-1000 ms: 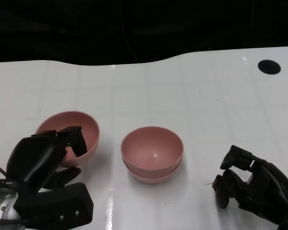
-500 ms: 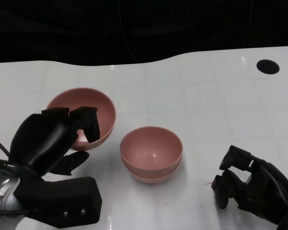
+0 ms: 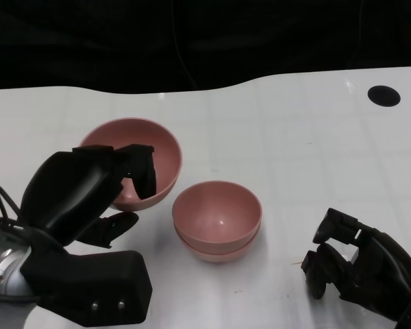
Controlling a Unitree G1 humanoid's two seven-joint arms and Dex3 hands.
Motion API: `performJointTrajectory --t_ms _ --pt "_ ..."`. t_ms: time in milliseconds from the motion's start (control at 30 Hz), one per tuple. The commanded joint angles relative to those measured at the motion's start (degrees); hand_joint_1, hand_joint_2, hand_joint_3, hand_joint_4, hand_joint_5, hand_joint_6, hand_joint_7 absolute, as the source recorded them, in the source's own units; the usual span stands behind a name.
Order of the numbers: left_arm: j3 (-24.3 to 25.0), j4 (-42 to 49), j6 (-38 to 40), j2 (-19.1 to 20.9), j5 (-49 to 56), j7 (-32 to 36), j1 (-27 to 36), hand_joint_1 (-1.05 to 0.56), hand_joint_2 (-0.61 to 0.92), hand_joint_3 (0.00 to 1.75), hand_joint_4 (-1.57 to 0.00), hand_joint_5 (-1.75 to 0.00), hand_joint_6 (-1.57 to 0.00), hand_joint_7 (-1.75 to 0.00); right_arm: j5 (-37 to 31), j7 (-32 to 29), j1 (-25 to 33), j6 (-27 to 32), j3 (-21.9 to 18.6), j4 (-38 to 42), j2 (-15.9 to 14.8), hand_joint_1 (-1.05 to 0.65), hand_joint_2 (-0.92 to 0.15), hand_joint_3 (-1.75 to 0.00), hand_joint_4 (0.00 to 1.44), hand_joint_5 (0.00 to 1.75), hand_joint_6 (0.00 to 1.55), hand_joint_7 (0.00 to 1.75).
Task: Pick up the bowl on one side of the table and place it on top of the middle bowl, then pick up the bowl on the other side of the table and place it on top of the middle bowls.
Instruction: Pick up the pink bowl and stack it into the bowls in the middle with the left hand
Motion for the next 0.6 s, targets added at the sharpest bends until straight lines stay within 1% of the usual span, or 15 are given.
performJointTrajectory --t_ms 33,100,233,267,367,600 --pt "0.8 -1.1 0.0 0.1 -0.8 -1.0 -0.7 -0.02 0.49 0.99 -0.75 -1.75 -0.63 -1.75 -0.1 0.5 -0.4 -0.9 -0.2 0.6 -0.4 -0.20 -0.52 -1.21 0.92 1.75 0.73 1.62" --pt "0.8 -1.2 0.0 0.0 -0.7 -1.2 -0.7 -0.02 0.49 1.00 -0.75 -1.75 -0.63 -1.75 -0.1 0.5 -0.4 -1.0 -0.2 0.7 -0.4 -0.20 -0.52 -1.22 0.92 1.75 0.73 1.62" --pt "-0.6 -2.0 1.4 -1.9 -1.4 -3.7 -2.8 -0.03 0.50 1.04 -0.75 -1.75 -0.62 -1.75 -0.1 0.3 -0.2 -0.6 -0.1 0.4 -0.3 -0.20 -0.52 -1.22 0.92 1.75 0.72 1.63" --pt "-0.9 -2.0 1.6 -2.2 -1.7 -4.5 -3.2 -0.07 0.51 1.02 -0.72 -1.75 -0.59 -1.75 0.0 0.2 -0.1 -0.6 -0.1 0.2 -0.3 -0.20 -0.51 -1.21 0.92 1.75 0.72 1.62" --pt "-1.5 -1.3 1.4 -3.0 -2.4 -5.6 -4.5 -0.04 0.51 1.05 -0.75 -1.75 -0.61 -1.75 0.1 -0.1 0.1 -0.4 -0.1 -0.3 -0.1 -0.19 -0.52 -1.22 0.92 1.75 0.72 1.62" --pt "-3.4 1.1 1.5 -3.8 -2.4 -7.7 -7.7 -0.01 0.50 1.06 -0.73 -1.75 -0.58 -1.75 0.2 -0.2 0.2 -0.3 -0.1 -0.7 0.2 -0.18 -0.52 -1.23 0.92 1.75 0.72 1.63"
